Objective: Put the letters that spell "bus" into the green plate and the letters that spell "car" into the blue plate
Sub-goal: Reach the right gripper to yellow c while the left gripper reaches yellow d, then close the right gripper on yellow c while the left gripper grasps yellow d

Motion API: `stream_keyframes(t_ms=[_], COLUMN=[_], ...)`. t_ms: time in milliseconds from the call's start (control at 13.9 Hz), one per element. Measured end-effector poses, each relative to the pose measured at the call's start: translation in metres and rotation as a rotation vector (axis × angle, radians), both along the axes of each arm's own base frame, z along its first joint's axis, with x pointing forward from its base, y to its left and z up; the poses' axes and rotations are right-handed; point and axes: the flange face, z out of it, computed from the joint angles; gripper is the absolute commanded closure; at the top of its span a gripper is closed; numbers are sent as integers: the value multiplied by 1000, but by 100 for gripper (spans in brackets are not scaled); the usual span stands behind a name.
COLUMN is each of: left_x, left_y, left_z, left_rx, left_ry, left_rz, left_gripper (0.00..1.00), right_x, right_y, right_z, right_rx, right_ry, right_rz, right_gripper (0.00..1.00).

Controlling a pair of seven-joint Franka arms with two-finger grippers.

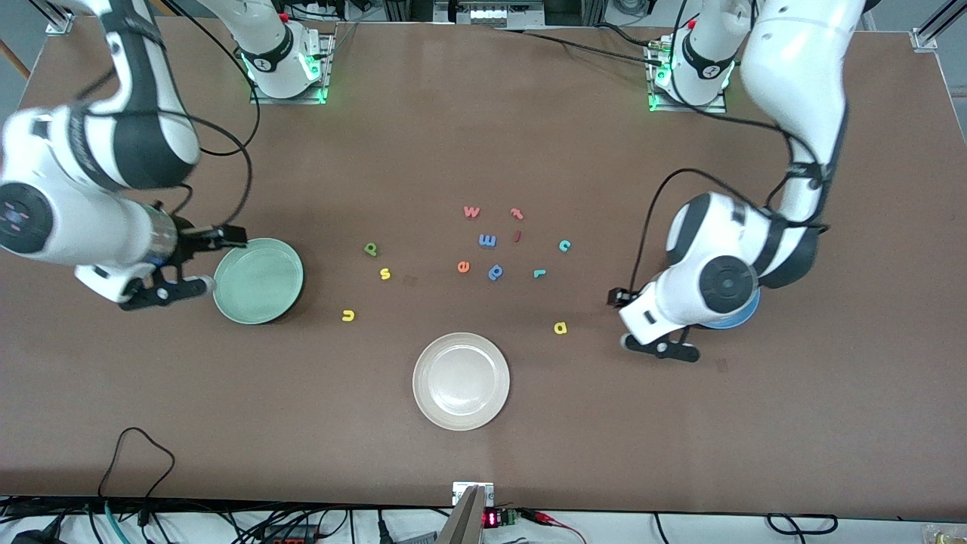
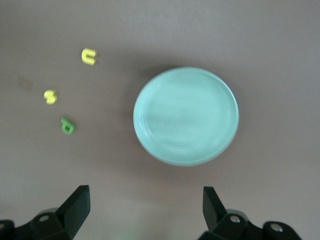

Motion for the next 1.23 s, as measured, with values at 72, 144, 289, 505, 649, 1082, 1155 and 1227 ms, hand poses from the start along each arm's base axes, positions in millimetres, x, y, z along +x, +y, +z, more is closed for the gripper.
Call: stream_keyframes(t_ms=[72,144,289,505,649,1082,1155,1227], left_x=[1,0,-1,-1,-4,-11,-11,-11], left_y=[-19,-36,-53,-60,-72,-96,-96,-95], left_z=[-14,-28,-51,-79,-92,-90,-91,-92], left_rx=[-11,-22,-37,-50,-58,-65,-64,-63], left_ry=[-33,-62,-97,-122,-137,-146,-144,-143], left_rz=[7,17,30,50,74,101,101,101], left_gripper=[25,26,27,28,29,43,43,45], right_x=[2,2,0,1,3,-2,-3,-2], right_y=[5,12,29,58,69,122,125,127], right_z=[-19,-35,-61,-92,-110,-136,-141,-146], right_rx=[6,10,11,7,5,5,7,10], right_ry=[-27,-52,-91,-131,-153,-205,-211,-218], right_rz=[5,12,4,-38,-86,-175,-176,-178], right_gripper=[0,0,0,3,11,49,49,49])
